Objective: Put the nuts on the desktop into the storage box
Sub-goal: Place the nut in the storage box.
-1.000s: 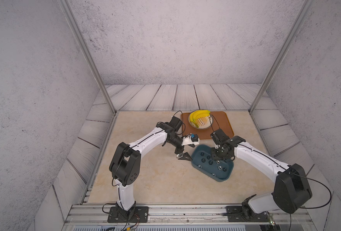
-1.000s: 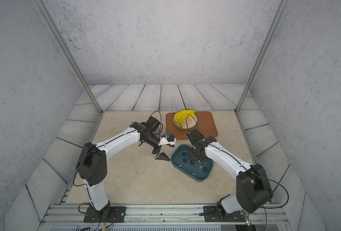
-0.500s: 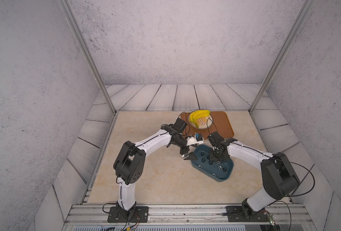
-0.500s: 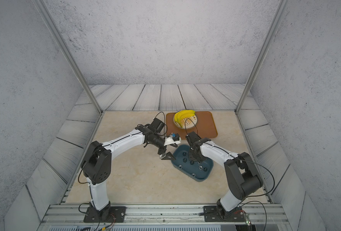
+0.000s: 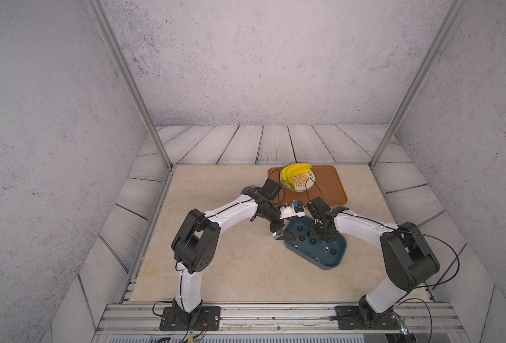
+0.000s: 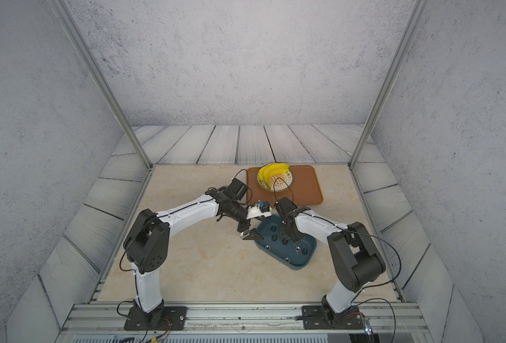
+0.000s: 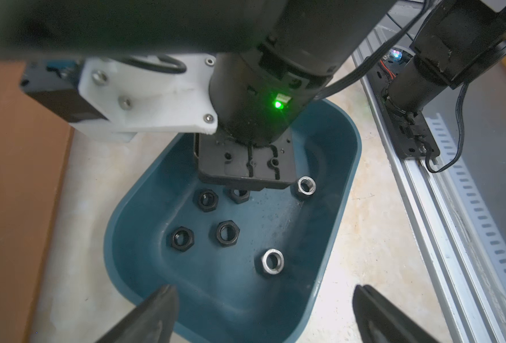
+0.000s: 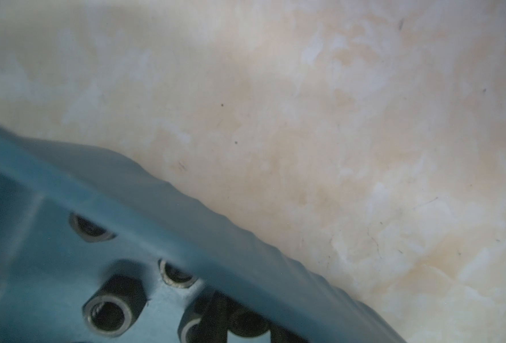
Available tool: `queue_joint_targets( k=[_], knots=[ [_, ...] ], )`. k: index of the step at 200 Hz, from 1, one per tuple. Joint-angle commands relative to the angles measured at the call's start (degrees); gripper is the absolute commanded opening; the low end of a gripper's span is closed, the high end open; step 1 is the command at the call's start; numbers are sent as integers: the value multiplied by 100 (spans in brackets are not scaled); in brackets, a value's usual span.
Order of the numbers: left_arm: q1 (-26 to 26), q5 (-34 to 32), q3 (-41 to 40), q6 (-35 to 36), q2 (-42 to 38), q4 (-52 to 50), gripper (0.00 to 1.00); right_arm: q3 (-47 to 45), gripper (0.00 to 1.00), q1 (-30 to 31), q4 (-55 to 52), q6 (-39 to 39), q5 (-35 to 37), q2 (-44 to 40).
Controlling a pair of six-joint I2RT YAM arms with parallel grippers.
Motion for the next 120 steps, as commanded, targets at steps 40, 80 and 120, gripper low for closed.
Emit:
queue_joint_targets(
  k=[40,80,120],
  knots=[
    [-59,-1,-154,18,35,-42,98,-40,34,-34,-14,89,103,72],
    [-51,-3,-51,508,-118,-561,98,39,38,-28,-160,69,53,-139],
    [-17,-59,60,967,-467,-1137,98,103,41,-28,-421,63,-36,-744]
  ],
)
